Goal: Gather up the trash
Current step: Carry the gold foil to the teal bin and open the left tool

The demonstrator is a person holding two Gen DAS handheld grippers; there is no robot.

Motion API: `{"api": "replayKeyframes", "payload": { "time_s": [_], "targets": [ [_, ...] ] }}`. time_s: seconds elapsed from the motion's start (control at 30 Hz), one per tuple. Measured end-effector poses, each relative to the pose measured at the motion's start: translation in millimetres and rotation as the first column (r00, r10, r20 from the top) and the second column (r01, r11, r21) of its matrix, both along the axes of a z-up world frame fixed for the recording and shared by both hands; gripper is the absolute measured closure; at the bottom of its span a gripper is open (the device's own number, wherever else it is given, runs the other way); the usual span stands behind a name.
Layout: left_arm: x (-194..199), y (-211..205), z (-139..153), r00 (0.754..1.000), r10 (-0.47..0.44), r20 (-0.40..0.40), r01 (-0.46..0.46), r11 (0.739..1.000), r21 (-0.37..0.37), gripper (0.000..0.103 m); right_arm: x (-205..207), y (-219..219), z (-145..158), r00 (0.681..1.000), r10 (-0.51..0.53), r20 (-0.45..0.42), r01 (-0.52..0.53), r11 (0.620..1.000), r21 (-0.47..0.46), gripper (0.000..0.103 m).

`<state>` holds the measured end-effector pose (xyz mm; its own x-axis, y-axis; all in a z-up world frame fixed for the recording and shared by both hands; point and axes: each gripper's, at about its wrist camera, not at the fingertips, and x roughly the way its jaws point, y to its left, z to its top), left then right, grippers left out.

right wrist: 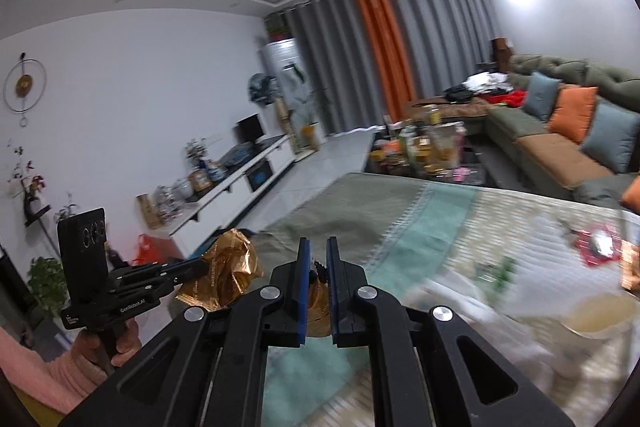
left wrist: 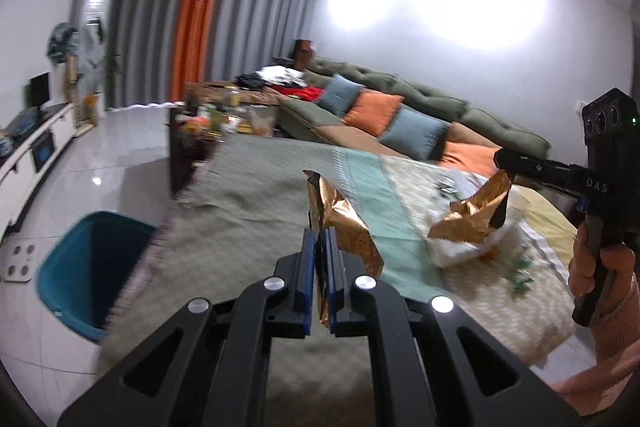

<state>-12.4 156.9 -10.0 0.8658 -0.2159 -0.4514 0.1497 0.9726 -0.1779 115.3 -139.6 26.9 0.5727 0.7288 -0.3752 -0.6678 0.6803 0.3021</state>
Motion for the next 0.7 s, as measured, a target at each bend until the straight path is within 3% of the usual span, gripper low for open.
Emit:
{"api": "replayKeyframes", "payload": {
  "time_s": [0.3,0.7],
  "targets": [
    [4.7,95.4,5.8,0.969,0.246,-0.01,-0.246,0.969,0.035,0.096,30.6,116.1,2.8,0.986,0.168,0.01,-0.168,0.986,0.002,0.095],
    [22.6,169.2,-15.4,0.916,0.394,-0.069,-0.39,0.919,0.062,0.096,62.4,224.0,-16.0,0.961,0.277,-0.025,-0.277,0.961,-0.006,0.095]
  ]
}}
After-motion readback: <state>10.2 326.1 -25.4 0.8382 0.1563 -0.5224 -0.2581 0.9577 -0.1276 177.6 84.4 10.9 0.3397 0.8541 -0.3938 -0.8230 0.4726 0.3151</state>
